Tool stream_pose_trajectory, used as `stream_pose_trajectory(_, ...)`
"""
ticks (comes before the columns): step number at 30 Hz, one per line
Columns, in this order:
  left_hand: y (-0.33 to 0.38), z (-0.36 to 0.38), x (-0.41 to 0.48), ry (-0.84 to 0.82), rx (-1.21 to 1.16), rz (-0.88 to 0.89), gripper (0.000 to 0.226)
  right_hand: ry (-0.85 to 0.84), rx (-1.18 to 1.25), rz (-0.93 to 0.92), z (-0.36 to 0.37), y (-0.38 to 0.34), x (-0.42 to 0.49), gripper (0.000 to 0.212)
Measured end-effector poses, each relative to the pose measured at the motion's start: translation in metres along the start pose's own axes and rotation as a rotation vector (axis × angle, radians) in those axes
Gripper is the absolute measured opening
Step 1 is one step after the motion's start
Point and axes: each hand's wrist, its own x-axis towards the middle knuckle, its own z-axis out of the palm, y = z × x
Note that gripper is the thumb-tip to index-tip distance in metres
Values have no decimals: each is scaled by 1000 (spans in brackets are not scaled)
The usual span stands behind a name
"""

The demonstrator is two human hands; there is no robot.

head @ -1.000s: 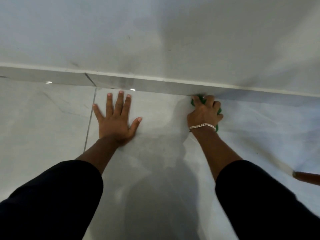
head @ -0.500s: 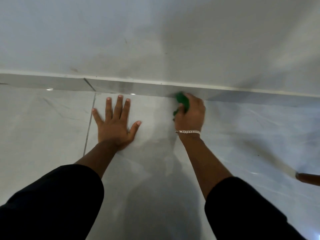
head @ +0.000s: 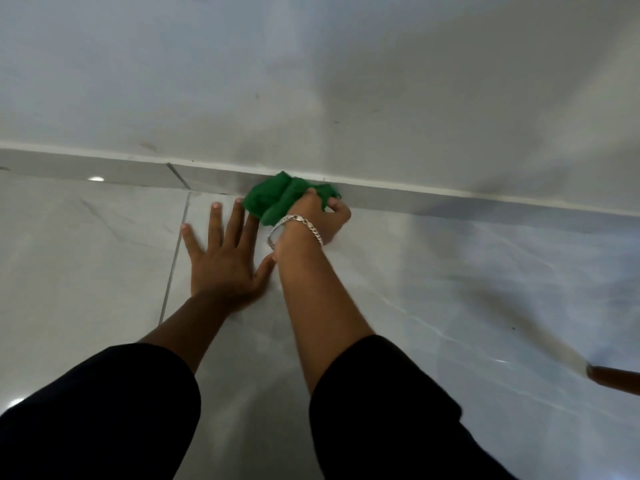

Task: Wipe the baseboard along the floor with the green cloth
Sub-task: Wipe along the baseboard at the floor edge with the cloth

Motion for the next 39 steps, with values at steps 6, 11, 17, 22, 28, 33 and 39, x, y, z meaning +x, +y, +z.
stream_pose_trajectory(6, 1, -2, -2, 24, -38, 2, 86, 339, -201, -358, -70, -72, 73, 23)
stream_pose_trajectory(11, 1, 0, 0, 24, -35, -2, 86, 303, -889, -607, -150, -118, 133, 31)
stream_pose_trajectory(17, 2, 2, 2, 12, -17, 5, 87, 312, -1334, -804, -127, -63, 122, 37)
stream_pose_trajectory(22, 2, 1, 1, 14, -25, 4, 87, 7, -1380, -1057, -72, 5, 53, 33)
stream_pose_trajectory(28, 2, 2, 1, 26, -31, 11, 85, -354, -1502, -1298, -57, 18, 45, 38)
stream_pose_trajectory(33, 0, 1, 1, 26, -32, 8, 85, -319, -1614, -1278, -100, -31, 94, 37)
stream_pose_trajectory(39, 2, -4, 0, -56, -23, -38, 85, -279, -1683, -992, -134, -99, 130, 34)
